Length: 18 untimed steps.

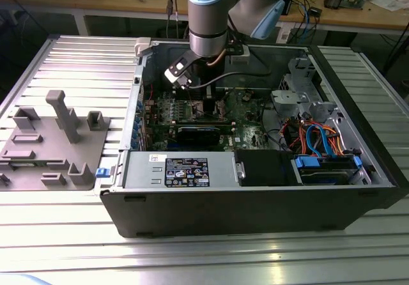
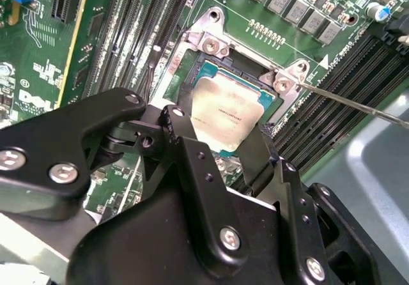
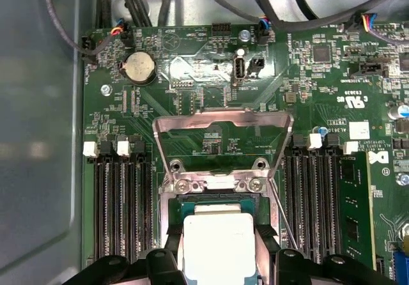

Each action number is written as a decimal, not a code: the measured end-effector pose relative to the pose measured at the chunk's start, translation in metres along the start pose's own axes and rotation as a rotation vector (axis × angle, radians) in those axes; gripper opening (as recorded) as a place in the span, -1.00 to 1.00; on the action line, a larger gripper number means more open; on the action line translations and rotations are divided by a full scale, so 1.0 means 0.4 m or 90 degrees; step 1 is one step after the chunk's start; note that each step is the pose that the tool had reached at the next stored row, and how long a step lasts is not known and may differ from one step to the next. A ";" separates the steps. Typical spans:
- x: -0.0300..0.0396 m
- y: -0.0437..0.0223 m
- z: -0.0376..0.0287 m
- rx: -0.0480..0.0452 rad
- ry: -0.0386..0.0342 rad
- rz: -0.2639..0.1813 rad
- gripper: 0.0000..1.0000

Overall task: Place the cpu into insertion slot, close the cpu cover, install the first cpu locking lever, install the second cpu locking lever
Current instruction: 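Place the cpu into insertion slot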

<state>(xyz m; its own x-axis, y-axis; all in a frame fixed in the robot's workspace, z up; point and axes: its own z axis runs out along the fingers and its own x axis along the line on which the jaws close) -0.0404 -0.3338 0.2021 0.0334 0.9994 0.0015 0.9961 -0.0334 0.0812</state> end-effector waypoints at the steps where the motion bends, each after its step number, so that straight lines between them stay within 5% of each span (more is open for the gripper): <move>1: 0.000 0.001 0.000 0.0000 -0.0003 0.004 0.07; 14: 0.000 0.000 0.008 -0.0004 -0.0004 0.005 0.07; 18: 0.000 0.000 0.008 -0.0005 -0.0004 0.005 0.22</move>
<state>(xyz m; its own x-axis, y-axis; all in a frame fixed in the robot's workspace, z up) -0.0400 -0.3337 0.1987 0.0412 0.9992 0.0015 0.9958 -0.0411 0.0819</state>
